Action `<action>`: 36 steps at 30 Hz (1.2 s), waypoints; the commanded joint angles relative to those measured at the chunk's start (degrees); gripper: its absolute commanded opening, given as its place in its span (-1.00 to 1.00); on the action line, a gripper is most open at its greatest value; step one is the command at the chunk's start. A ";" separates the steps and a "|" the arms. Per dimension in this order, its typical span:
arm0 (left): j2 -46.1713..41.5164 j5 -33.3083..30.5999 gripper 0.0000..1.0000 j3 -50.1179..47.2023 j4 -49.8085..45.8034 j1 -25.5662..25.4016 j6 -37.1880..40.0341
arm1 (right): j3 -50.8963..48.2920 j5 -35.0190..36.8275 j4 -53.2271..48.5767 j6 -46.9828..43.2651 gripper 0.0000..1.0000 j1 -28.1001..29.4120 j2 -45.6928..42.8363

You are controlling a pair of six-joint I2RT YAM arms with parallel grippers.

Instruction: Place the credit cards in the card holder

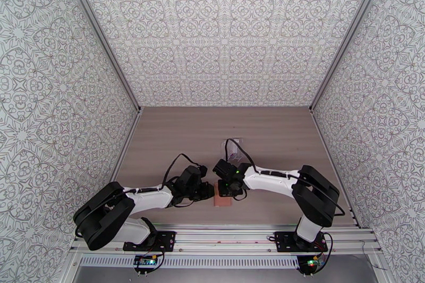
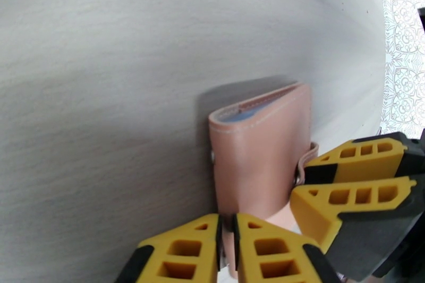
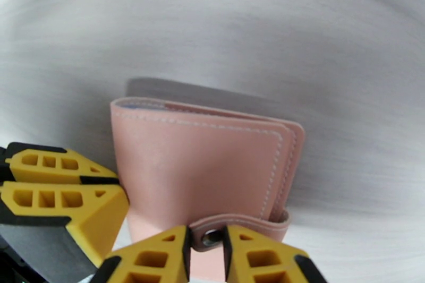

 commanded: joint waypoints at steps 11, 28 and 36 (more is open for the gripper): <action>-1.39 -0.64 -0.57 -1.10 -1.53 -0.44 0.05 | -2.41 0.30 0.51 0.38 -0.53 -1.39 -1.75; 5.96 3.43 -0.23 1.17 8.97 -1.62 -0.90 | -2.62 -1.59 2.41 -0.67 -0.56 -1.52 -1.38; 9.39 3.33 -0.60 1.41 10.09 -1.68 -0.88 | -3.21 -1.31 2.31 -0.78 -0.57 -1.64 -2.18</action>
